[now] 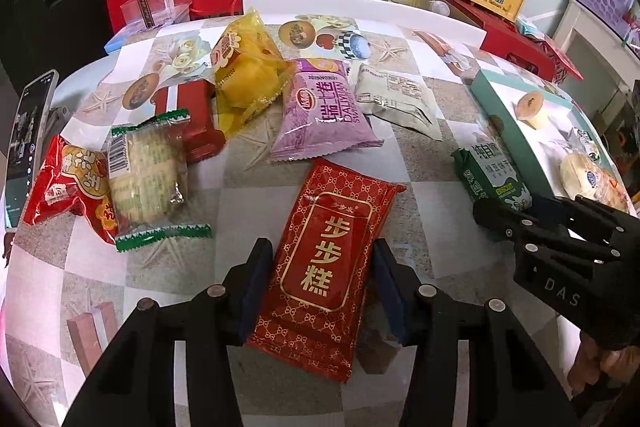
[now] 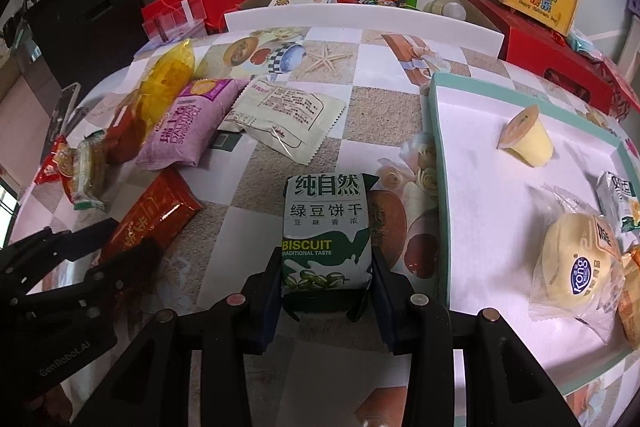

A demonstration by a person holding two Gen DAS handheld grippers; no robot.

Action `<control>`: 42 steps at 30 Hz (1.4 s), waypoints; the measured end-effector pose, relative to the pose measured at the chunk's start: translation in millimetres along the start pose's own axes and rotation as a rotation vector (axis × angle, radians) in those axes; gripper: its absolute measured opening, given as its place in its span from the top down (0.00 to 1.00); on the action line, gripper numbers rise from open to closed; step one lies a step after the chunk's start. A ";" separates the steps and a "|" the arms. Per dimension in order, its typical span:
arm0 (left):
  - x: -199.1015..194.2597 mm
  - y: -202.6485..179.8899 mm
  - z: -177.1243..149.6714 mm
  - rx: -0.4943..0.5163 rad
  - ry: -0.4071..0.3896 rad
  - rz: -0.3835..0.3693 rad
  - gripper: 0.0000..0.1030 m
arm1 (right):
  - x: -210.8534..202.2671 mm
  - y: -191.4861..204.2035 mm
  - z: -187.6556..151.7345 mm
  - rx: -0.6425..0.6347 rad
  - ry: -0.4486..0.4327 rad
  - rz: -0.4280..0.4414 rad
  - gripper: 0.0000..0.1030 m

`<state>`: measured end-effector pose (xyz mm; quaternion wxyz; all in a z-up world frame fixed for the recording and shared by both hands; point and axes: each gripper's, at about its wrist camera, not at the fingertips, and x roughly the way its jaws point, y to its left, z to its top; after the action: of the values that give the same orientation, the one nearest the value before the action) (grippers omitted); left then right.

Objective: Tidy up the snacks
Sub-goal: 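Carry the red pack with the left tool while the right tool carries the green box to the tray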

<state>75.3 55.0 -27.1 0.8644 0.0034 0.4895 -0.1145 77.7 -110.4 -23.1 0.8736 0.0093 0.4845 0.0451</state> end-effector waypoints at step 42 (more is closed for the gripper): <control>-43.4 -112.8 61.6 0.124 -0.127 -0.175 0.51 | -91.3 -132.7 9.0 0.303 -0.224 -0.061 0.59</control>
<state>83.2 -53.6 53.7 0.8785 0.0068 0.4242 -0.2198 46.5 -250.3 51.0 0.9116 0.1307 0.3858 -0.0561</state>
